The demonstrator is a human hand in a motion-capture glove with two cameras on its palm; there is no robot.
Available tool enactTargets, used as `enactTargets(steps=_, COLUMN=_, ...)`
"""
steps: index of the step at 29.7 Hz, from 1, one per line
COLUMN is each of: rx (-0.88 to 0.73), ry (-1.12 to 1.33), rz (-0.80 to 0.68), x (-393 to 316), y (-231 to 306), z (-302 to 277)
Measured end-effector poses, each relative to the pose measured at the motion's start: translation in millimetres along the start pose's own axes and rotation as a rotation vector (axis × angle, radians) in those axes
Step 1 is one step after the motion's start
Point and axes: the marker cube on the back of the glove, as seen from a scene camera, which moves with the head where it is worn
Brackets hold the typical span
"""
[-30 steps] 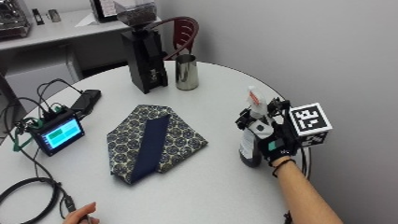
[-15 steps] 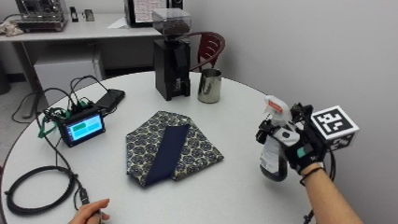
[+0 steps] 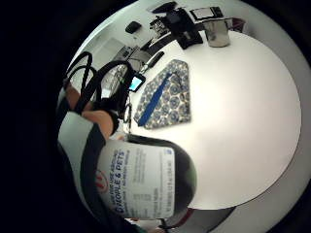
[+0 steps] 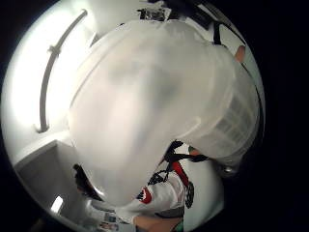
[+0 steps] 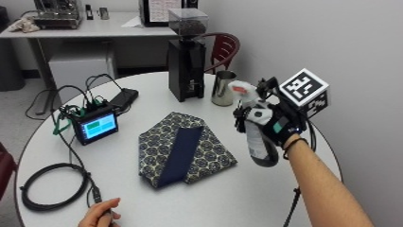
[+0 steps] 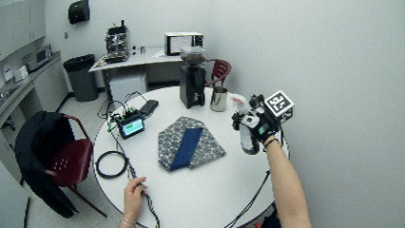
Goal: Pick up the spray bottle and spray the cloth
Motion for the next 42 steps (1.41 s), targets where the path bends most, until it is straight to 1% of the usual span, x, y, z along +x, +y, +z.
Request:
enactTargets(steps=4, rx=-0.102, ry=0.064, rz=0.089, x=38, y=2, z=35)
enactTargets(steps=7, rx=-0.136, ry=0.082, rz=0.130, x=58, y=3, z=49)
enactTargets(steps=10, rx=-0.113, ry=0.077, rz=0.133, x=51, y=-2, z=37)
enactTargets(steps=15, rx=-0.072, ry=0.121, rz=0.128, x=15, y=-10, z=3)
enactTargets(steps=17, rx=-0.089, ry=0.144, rz=0.146, x=19, y=-10, z=8)
enactTargets(steps=22, rx=-0.152, ry=0.121, rz=0.208, x=51, y=-3, z=44)
enactTargets(steps=25, rx=-0.158, ry=0.123, rz=0.191, x=46, y=-9, z=42)
enactTargets(steps=29, rx=-0.147, ry=0.139, rz=0.147, x=14, y=-15, z=26)
enactTargets(steps=31, rx=-0.155, ry=0.161, rz=0.144, x=8, y=-15, z=29)
enactTargets(steps=34, rx=-0.187, ry=0.177, rz=0.172, x=25, y=-11, z=51)
enactTargets(steps=38, rx=-0.193, ry=0.111, rz=0.191, x=41, y=-9, z=67)
enactTargets(steps=42, rx=-0.155, ry=0.123, rz=0.126, x=11, y=-17, z=37)
